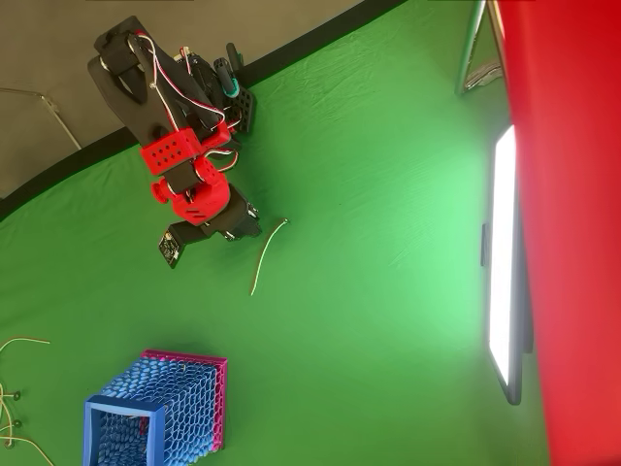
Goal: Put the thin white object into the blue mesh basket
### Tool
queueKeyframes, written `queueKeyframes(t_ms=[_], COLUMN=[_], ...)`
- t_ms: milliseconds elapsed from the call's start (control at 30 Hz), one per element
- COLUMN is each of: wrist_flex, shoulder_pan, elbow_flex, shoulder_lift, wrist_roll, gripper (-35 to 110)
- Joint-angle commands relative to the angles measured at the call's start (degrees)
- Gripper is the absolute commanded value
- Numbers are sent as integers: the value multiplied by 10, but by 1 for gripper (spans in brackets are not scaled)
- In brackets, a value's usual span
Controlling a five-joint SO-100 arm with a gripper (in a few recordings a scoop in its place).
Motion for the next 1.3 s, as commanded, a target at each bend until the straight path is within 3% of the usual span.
queueKeyframes(t_ms=[0, 567, 1267], wrist_flex=[21, 51, 54], shoulder_pan=[-4, -36, -58], elbow_flex=[-51, -168, -223], shoulder_lift=[-37, -249, -359], wrist_roll=[-9, -2, 11], gripper=[12, 12, 13])
